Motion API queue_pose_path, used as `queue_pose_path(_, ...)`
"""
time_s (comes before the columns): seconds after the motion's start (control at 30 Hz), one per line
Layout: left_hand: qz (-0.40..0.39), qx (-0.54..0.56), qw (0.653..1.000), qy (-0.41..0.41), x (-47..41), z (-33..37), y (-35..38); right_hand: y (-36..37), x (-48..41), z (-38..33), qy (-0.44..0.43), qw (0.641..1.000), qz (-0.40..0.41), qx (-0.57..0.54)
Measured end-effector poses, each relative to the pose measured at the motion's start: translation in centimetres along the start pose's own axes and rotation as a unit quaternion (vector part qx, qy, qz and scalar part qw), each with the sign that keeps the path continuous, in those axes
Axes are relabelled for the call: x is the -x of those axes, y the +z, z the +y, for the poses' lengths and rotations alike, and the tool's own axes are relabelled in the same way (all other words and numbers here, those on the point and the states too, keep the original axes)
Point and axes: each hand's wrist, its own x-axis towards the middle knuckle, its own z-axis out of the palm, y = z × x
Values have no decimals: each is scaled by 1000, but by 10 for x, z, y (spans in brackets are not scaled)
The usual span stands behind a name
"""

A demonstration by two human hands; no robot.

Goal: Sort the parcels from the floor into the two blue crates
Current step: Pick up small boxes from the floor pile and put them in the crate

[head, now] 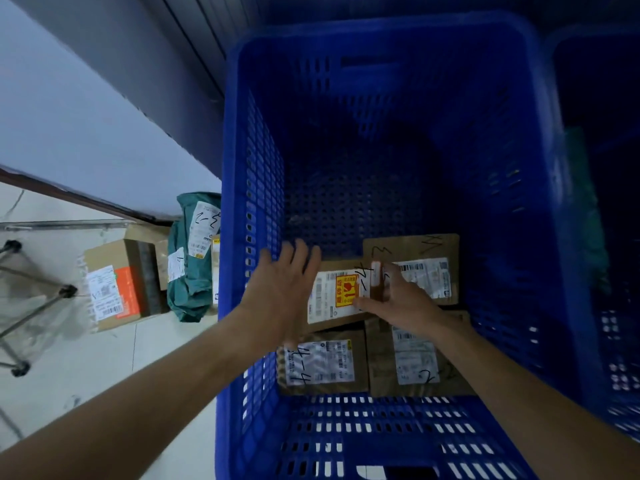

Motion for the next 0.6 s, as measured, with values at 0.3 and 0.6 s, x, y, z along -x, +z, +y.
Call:
queue_pose_path(0.3, 39, 33, 997, 63, -15, -9, 17, 3, 0, -10, -194, 928, 87, 307)
queue_pose_path(0.6, 3, -13, 1000, -24, -20, -3, 19, 15, -11, -18, -213, 867, 99, 440)
